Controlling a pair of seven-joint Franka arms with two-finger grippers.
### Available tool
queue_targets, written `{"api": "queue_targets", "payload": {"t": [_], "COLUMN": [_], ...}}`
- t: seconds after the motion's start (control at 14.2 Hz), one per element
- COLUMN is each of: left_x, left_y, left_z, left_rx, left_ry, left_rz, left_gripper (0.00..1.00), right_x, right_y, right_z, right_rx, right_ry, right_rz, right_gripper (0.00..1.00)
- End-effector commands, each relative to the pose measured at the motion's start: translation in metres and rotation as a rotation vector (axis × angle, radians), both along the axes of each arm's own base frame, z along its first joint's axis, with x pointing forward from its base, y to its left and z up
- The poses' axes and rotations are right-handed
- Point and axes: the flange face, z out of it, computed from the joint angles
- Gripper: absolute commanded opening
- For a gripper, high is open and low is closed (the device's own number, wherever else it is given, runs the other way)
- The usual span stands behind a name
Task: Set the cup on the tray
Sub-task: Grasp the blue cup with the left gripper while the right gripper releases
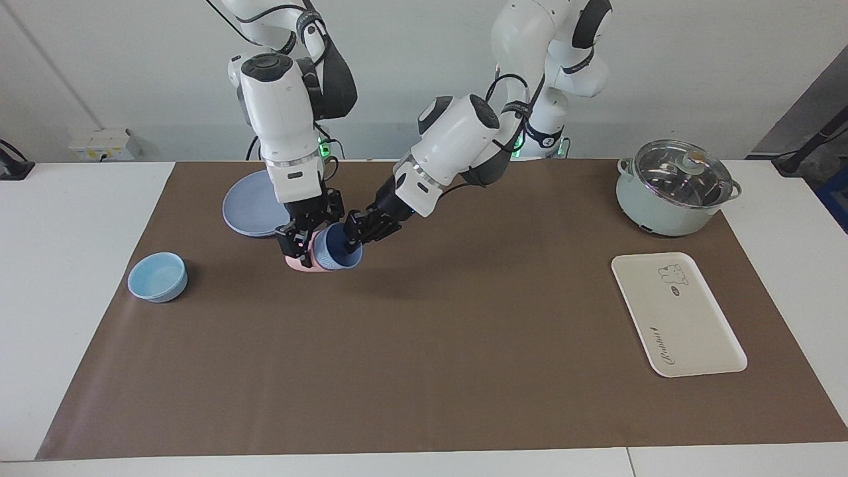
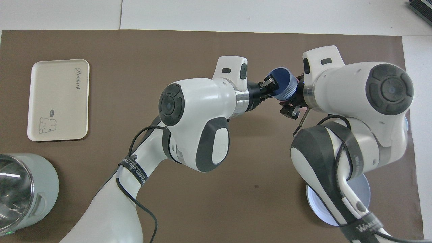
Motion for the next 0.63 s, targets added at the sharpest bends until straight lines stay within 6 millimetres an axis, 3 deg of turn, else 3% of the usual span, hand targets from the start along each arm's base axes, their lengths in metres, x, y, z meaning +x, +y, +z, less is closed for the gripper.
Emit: {"api": "queue_targets", "payload": {"t": [0.0,0.21,0.42,0.56], "left_x": [0.01,0.023,0.061,0.085], "left_y": [-0.003,0.005,0.055,0.1], "left_z": [0.008,0.02,0.048,0.053], "left_rx": [-0.008,0.006,0.015,0.037], "left_ry": [-0.026,-0.036,0.009,0.041], "left_rz": [0.003,-0.004,0.006,0.036], "left_gripper": [0.0,0.0,0.0,0.0], "right_x": [-0.002,-0.003,-0.003,-0.003], "right_y": [0.002,0.001,0.001,0.001], "right_z": [0.004,0.002,0.002,0.001], "right_rx": [-0.013,-0.014,-0.015,-0.015], "right_ry": [0.001,0.005,0.005,0.007], "right_rz": [-0.006,-0.008,-0.008,-0.008], "right_gripper": [0.0,0.0,0.0,0.0]}}
